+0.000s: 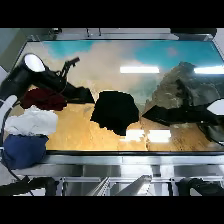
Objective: Fold the shirts.
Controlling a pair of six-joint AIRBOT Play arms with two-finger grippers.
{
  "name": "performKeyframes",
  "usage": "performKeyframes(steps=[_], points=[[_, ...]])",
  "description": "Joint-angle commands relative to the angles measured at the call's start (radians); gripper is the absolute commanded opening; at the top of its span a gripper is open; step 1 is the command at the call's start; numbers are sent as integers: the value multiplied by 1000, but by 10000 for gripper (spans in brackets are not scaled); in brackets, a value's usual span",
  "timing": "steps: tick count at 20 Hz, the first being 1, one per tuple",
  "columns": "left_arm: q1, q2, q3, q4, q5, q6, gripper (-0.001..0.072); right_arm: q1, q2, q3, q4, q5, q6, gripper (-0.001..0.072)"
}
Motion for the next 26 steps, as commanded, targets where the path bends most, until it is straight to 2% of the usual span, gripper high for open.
performKeyframes(steps=[1, 4, 5, 6, 7, 8, 10, 11, 12, 16, 19, 23, 26], points=[[1, 10, -230, -90, 157, 101, 713, 117, -153, -21, 51, -154, -68, 678], [-27, -69, -246, -229, 244, 202, 704, 166, -305, -17, 270, -245, -238, 666], [-39, -107, -222, -248, 242, 225, 704, 167, -350, -10, 367, -243, -322, 591], [-52, -146, -193, -247, 238, 228, 704, 167, -384, -5, 449, -243, -398, 484], [-63, -182, -170, -247, 232, 228, 703, 167, -410, -1, 505, -243, -446, 456], [-72, -216, -144, -247, 222, 227, 637, 167, -431, 5, 537, -243, -463, 443], [-82, -264, -88, -247, 183, 227, 338, 167, -445, 17, 546, -243, -507, 99], [-82, -276, -58, -248, 162, 227, 121, 166, -442, 26, 545, -243, -507, 70], [-82, -279, -27, -248, 142, 230, -2, 166, -433, 34, 545, -243, -511, 16], [-81, -210, 83, -256, 99, 230, -5, 147, -346, 86, 544, -239, -521, 16], [-82, -101, 159, -346, 74, 231, -4, 130, -226, 154, 537, -201, -541, 15], [-112, 108, 335, -369, 73, 233, -4, 101, 39, 320, 490, -198, -543, 15], [-170, 262, 530, -368, 102, 217, 14, 100, 238, 508, 373, -201, -542, 16]])
